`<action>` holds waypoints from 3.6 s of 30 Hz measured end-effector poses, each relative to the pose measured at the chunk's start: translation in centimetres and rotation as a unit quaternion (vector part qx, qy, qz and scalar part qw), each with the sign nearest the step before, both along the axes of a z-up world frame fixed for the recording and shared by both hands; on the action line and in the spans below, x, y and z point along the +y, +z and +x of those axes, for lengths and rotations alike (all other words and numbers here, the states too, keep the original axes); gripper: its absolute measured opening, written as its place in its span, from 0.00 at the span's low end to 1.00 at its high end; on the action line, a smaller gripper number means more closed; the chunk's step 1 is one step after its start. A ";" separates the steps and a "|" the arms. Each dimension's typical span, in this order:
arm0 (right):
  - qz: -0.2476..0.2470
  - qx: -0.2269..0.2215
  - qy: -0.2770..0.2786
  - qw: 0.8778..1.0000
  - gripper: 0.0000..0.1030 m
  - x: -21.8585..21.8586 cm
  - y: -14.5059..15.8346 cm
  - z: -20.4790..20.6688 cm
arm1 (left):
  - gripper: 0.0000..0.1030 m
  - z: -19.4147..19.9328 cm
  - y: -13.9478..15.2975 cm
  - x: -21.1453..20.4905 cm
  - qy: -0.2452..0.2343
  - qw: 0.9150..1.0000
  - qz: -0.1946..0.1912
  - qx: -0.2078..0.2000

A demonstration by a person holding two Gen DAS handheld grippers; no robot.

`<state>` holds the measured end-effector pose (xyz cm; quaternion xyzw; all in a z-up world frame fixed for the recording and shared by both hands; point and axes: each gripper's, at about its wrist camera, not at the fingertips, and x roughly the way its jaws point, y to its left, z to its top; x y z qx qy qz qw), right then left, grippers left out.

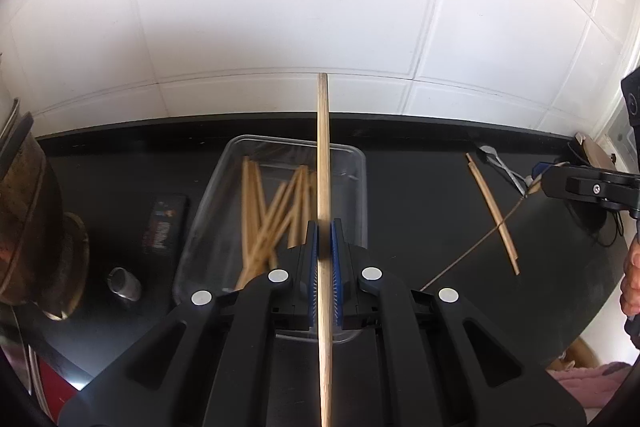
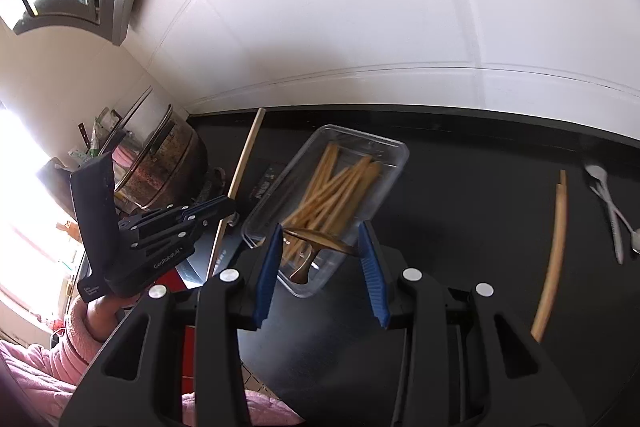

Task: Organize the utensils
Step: 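Carry the chopstick in the left tool over the container while the right tool carries the gold spoon, then open the left tool over the container while the right tool releases the gold spoon there, then move both open tools back over the two silver spoons on the tray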

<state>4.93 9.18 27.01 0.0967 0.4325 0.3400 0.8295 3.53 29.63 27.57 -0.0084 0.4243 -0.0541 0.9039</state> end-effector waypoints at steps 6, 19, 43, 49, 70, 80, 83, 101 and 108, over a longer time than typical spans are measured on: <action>-0.002 0.007 -0.004 1.000 0.38 4.6 -0.7 0.1 | 0.05 0.2 -0.2 3.1 -0.014 1.000 -0.001 0.002; -0.032 0.041 -0.018 0.998 0.45 8.7 -3.6 3.7 | 0.08 3.5 -2.5 6.0 -0.037 0.998 -0.019 0.037; -0.004 0.046 -0.167 0.985 0.85 -8.2 -3.7 4.6 | 0.94 5.8 -0.7 -3.2 -0.001 1.000 0.024 0.001; -0.023 0.079 -0.205 0.975 0.92 -15.8 -5.7 3.8 | 0.94 5.5 -0.5 -9.5 -0.026 0.999 0.035 0.009; -0.129 0.182 -0.279 0.934 0.93 -38.2 -14.7 -1.6 | 0.94 4.8 -5.0 -28.2 -0.062 0.996 0.035 0.057; -0.108 0.200 -0.247 0.942 0.93 -40.1 -16.0 -1.3 | 0.94 5.1 -5.2 -31.0 -0.051 0.996 0.046 0.065; -0.118 0.195 -0.240 0.944 0.93 -39.8 -16.1 -0.6 | 0.94 5.3 -5.5 -31.2 -0.048 0.995 0.049 0.068; -0.210 0.135 -0.096 0.963 0.93 -32.9 -17.9 2.2 | 0.94 7.5 -12.1 -31.0 -0.038 0.986 0.045 0.158; -0.198 0.105 -0.033 0.974 0.93 -30.2 -18.2 4.8 | 0.94 9.8 -15.8 -31.3 -0.035 0.979 0.049 0.196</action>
